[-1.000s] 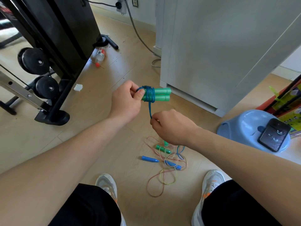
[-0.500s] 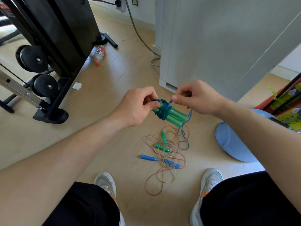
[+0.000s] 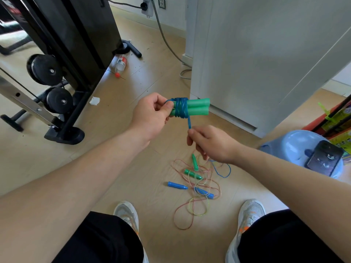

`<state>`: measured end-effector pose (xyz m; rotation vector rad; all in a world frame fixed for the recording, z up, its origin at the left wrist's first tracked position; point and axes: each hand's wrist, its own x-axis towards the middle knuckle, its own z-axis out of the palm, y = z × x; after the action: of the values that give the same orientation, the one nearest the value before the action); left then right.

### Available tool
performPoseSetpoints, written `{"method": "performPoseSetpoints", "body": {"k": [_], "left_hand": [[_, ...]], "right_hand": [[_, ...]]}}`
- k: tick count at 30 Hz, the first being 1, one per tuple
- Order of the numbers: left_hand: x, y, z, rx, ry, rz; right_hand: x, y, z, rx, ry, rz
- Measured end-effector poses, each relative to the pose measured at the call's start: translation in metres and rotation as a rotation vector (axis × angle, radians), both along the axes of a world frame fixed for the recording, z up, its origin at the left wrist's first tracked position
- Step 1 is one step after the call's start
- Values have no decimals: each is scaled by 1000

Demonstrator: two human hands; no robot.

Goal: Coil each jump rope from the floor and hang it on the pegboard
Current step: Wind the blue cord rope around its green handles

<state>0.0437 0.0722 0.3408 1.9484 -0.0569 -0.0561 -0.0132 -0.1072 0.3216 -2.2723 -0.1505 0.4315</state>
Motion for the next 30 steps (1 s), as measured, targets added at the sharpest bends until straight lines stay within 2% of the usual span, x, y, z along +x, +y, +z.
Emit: {"method": "performPoseSetpoints", "body": {"k": [4, 9, 11, 14, 19, 25, 28, 30], "left_hand": [[1, 4, -1, 372, -213, -27], [0, 3, -2, 474, -236, -152], [-1, 1, 0, 462, -221, -232], [-2, -2, 3, 435, -190, -407], [2, 1, 4, 285, -141, -510], [2, -1, 5, 57, -72, -394], [2, -4, 7, -63, -15, -279], [2, -5, 9, -84, 7, -172]], "right_hand": [[-8, 7, 17, -109, -43, 111], [4, -6, 34, -243, -231, 30], [9, -17, 35, -257, -282, 11], [18, -35, 33, -172, -305, 5], [28, -55, 22, 5, -207, 16], [28, -55, 1, 257, -33, -132], [23, -46, -9, 267, 25, -199], [18, -37, -12, 145, 17, -178]]}}
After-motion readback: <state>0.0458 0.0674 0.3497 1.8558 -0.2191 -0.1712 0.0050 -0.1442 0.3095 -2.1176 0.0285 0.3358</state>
